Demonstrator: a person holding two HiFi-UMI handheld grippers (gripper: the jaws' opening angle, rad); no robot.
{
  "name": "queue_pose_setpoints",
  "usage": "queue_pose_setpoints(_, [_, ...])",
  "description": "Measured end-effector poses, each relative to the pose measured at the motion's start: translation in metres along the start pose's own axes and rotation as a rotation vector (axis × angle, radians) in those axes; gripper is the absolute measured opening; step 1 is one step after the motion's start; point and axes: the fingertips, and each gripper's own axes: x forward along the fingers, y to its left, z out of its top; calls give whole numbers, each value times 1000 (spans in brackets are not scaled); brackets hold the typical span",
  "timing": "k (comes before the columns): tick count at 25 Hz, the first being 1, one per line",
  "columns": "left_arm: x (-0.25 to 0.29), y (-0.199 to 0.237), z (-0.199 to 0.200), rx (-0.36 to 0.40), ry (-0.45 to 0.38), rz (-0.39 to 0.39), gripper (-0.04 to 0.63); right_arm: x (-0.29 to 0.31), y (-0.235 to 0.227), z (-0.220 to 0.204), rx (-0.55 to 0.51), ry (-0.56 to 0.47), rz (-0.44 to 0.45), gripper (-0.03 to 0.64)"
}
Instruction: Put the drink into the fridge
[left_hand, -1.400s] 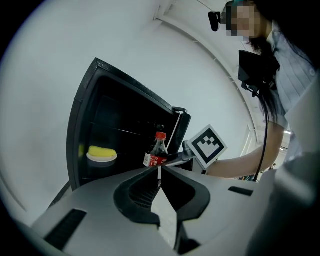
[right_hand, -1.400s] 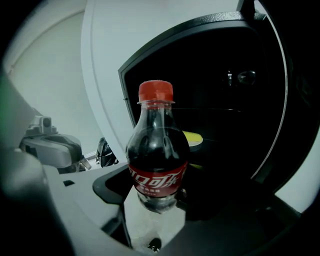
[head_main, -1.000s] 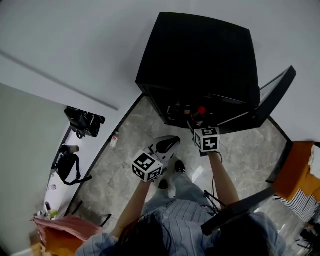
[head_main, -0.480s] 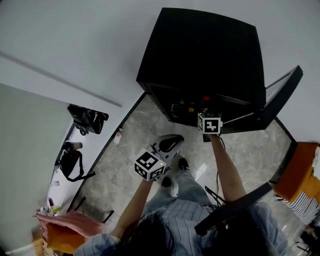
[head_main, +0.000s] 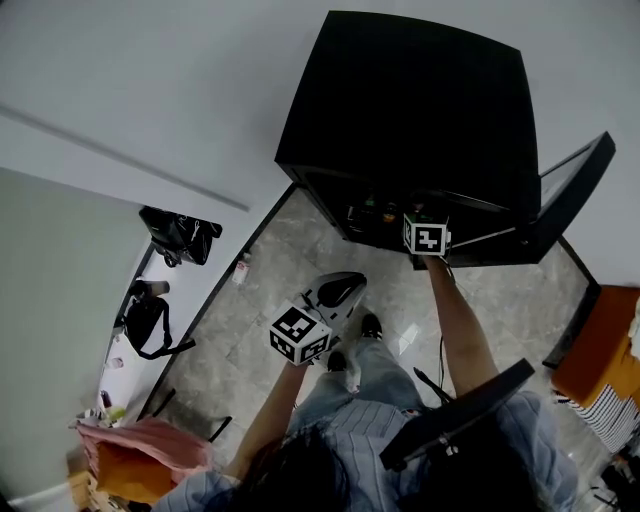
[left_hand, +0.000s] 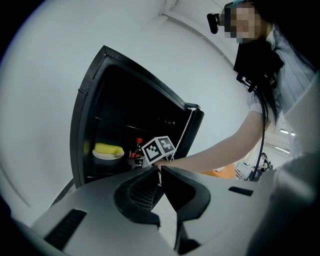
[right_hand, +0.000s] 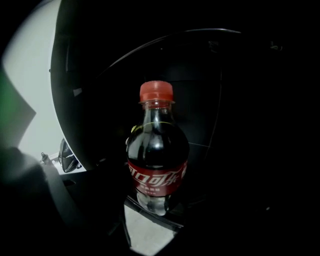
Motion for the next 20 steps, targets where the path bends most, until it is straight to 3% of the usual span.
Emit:
queue_pose_setpoints(4, [-5, 2, -1, -7, -3, 16, 9, -4, 2, -4, -42, -56, -14, 299])
queue_pose_setpoints(7, [-10, 1, 0, -10, -7, 22, 9, -7, -1, -8, -18, -96, -20, 299])
queue_pose_setpoints(14, [-20, 2, -8, -24, -5, 32, 9, 0, 1, -5, -48, -124, -26, 299])
queue_pose_setpoints(20, [-35, 2, -20, -38, 17, 51, 9, 17, -1, 1, -171, -51, -16, 299])
